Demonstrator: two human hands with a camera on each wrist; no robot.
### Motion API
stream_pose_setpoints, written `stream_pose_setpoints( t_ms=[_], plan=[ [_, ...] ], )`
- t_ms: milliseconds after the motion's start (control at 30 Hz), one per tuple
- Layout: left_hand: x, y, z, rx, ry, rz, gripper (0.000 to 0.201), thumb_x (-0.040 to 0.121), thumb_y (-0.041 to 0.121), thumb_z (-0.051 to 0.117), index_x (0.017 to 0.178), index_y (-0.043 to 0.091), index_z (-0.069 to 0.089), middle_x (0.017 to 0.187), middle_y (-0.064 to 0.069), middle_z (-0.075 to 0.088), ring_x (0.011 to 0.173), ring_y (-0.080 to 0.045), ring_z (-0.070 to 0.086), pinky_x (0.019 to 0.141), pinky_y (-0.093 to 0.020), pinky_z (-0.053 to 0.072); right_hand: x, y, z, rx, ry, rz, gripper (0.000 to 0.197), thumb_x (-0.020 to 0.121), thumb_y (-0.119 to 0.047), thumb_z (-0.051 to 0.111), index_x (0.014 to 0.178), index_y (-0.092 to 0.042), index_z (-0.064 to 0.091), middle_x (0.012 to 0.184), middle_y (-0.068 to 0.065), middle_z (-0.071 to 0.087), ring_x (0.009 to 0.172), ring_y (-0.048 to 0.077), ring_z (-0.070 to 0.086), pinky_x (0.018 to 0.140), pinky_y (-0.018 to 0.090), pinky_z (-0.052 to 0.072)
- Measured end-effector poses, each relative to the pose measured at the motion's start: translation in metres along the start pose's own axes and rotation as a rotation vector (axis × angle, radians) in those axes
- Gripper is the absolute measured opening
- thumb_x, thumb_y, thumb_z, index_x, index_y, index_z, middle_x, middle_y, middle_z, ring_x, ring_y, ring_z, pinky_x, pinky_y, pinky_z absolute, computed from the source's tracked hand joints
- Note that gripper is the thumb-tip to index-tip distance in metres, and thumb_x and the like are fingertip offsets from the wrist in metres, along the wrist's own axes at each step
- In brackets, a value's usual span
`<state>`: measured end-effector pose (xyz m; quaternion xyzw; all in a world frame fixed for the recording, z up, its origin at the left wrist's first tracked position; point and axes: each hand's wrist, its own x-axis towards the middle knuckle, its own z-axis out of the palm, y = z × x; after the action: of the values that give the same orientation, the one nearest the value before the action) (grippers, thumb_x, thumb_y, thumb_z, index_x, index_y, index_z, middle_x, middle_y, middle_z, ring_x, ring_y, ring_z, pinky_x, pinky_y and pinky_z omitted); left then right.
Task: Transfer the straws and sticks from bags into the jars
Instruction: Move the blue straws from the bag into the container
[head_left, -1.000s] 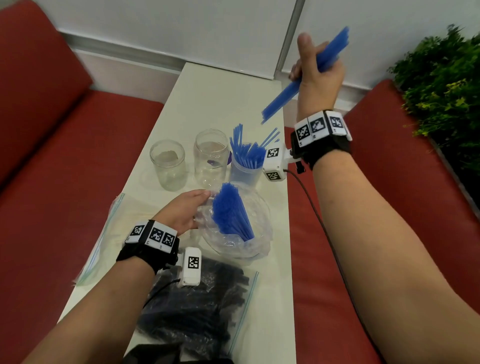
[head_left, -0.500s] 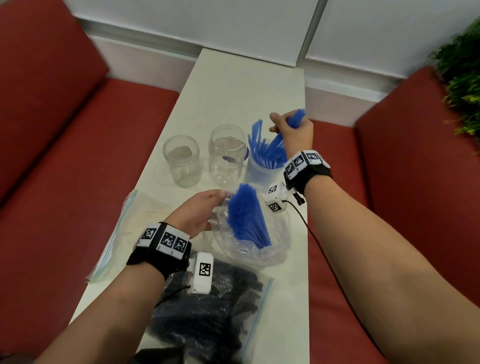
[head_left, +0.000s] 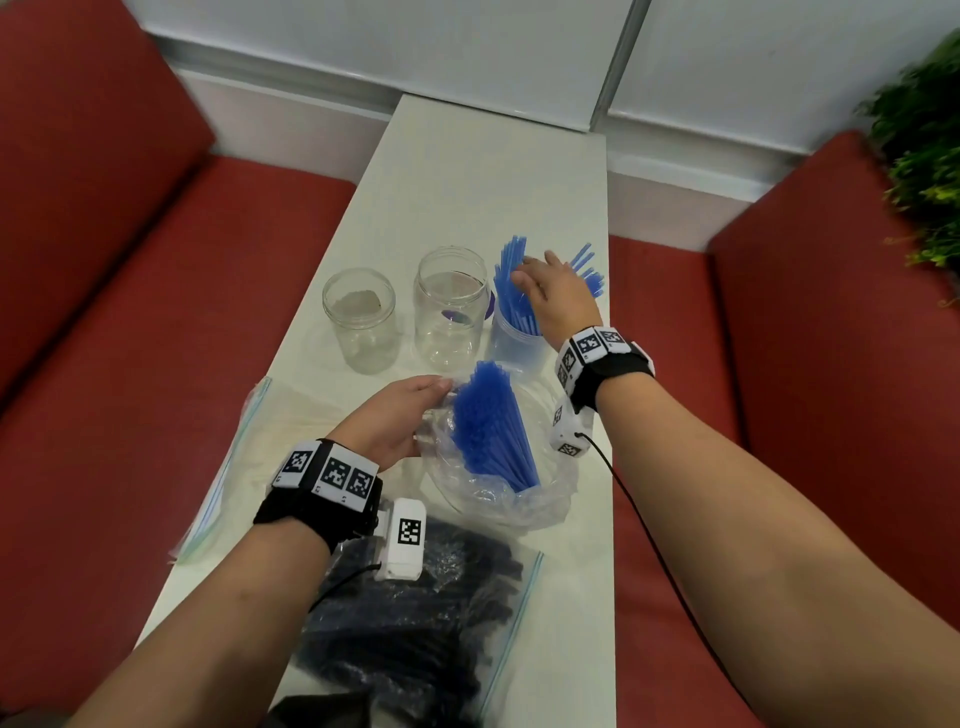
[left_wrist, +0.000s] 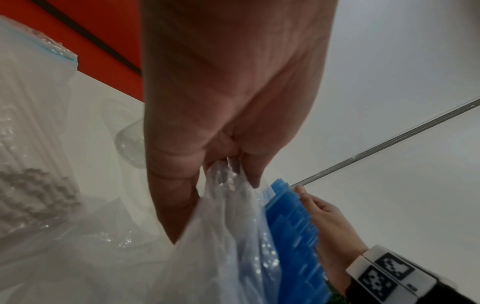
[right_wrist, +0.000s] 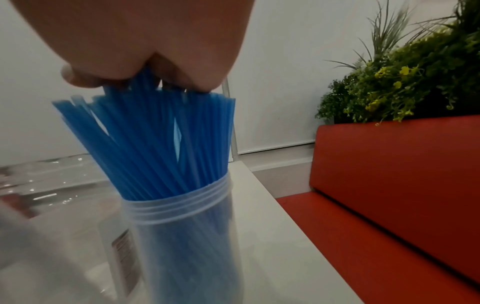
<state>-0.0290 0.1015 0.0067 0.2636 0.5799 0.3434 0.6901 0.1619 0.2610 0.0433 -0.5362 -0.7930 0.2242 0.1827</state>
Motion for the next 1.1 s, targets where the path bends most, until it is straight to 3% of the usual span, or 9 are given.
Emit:
stream_pose_setpoints(
  t_ms=[167,333,433,533,633,700,833,1000,1100],
  plan=[
    [-0.005,0.001,0.002,0.020,0.008,0.005,0.027,0.107,0.030,0.049,0.113,0.020,0.073,0.122,-0.005,0.069,0.101,-0.031,0.065,0.087,-0.048,0.061,0.002,0.000,-0.007,-0.277,0.146,-0.050,0.055,0.108,-0.045,0.031,0.158,-0.021,0.029,0.167,0.004,0.018,0.156,0.028,0.001,0.123,0.045,-0.006],
    [-0.008,-0.001,0.005,0.027,0.015,0.000,0.027,0.106,0.031,0.051,0.117,0.019,0.072,0.124,-0.007,0.069,0.117,-0.041,0.062,0.090,-0.051,0.059,-0.011,0.004,-0.001,-0.491,-0.157,0.126,0.073,0.103,-0.062,0.018,0.161,-0.019,0.008,0.169,0.002,0.002,0.155,0.030,-0.012,0.122,0.056,-0.011],
    [-0.010,-0.003,0.005,0.026,0.014,0.004,0.027,0.106,0.030,0.050,0.115,0.019,0.072,0.123,-0.007,0.069,0.117,-0.041,0.062,0.090,-0.051,0.059,-0.024,-0.002,-0.007,-0.350,0.050,0.122,0.067,0.105,-0.057,0.024,0.162,-0.026,0.006,0.169,0.003,0.003,0.154,0.035,-0.010,0.120,0.054,-0.013],
    [-0.012,-0.005,0.004,0.031,0.015,0.008,0.026,0.106,0.032,0.050,0.113,0.021,0.073,0.123,-0.007,0.069,0.106,-0.034,0.065,0.085,-0.046,0.061,-0.043,-0.013,-0.015,-0.054,0.368,0.089,0.052,0.107,-0.036,0.039,0.157,-0.025,0.029,0.160,0.006,0.035,0.149,0.030,0.026,0.122,0.043,0.011],
    [-0.013,-0.007,0.004,0.032,0.019,0.009,0.025,0.105,0.033,0.051,0.113,0.022,0.073,0.122,-0.006,0.069,0.106,-0.033,0.066,0.082,-0.045,0.061,-0.073,-0.023,-0.012,0.384,0.420,0.077,0.041,0.100,-0.014,0.048,0.139,-0.024,0.053,0.123,-0.002,0.061,0.105,0.011,0.060,0.094,0.029,0.048],
    [-0.014,-0.008,0.004,0.018,0.018,0.007,0.025,0.105,0.032,0.052,0.114,0.021,0.073,0.122,-0.006,0.070,0.110,-0.035,0.066,0.088,-0.049,0.060,-0.097,-0.024,0.001,0.559,0.296,0.102,0.040,0.095,-0.007,0.047,0.126,-0.030,0.056,0.109,-0.004,0.062,0.092,0.012,0.063,0.083,0.028,0.054],
    [-0.016,-0.011,0.005,-0.008,0.019,0.004,0.025,0.105,0.031,0.052,0.115,0.020,0.072,0.119,-0.006,0.072,0.108,-0.034,0.069,0.089,-0.053,0.059,-0.142,-0.020,0.034,0.640,0.076,0.143,0.048,0.081,-0.006,0.048,0.111,-0.044,0.050,0.108,-0.006,0.059,0.097,0.011,0.061,0.084,0.022,0.050],
    [-0.020,-0.016,0.008,-0.002,0.008,0.012,0.026,0.105,0.031,0.051,0.114,0.019,0.072,0.112,-0.006,0.075,0.102,-0.033,0.071,0.086,-0.052,0.060,-0.181,-0.009,0.060,0.637,-0.141,0.182,0.060,0.077,-0.004,0.054,0.125,-0.040,0.047,0.119,-0.016,0.057,0.111,-0.001,0.058,0.086,0.015,0.051],
    [-0.023,-0.016,0.011,0.032,0.022,0.012,0.025,0.105,0.032,0.052,0.113,0.020,0.072,0.111,-0.004,0.075,0.098,-0.030,0.070,0.078,-0.047,0.062,-0.196,-0.005,0.067,0.616,-0.177,0.218,0.059,0.081,0.000,0.056,0.132,-0.030,0.051,0.122,-0.007,0.061,0.111,0.007,0.061,0.089,0.022,0.055]
  ],
)
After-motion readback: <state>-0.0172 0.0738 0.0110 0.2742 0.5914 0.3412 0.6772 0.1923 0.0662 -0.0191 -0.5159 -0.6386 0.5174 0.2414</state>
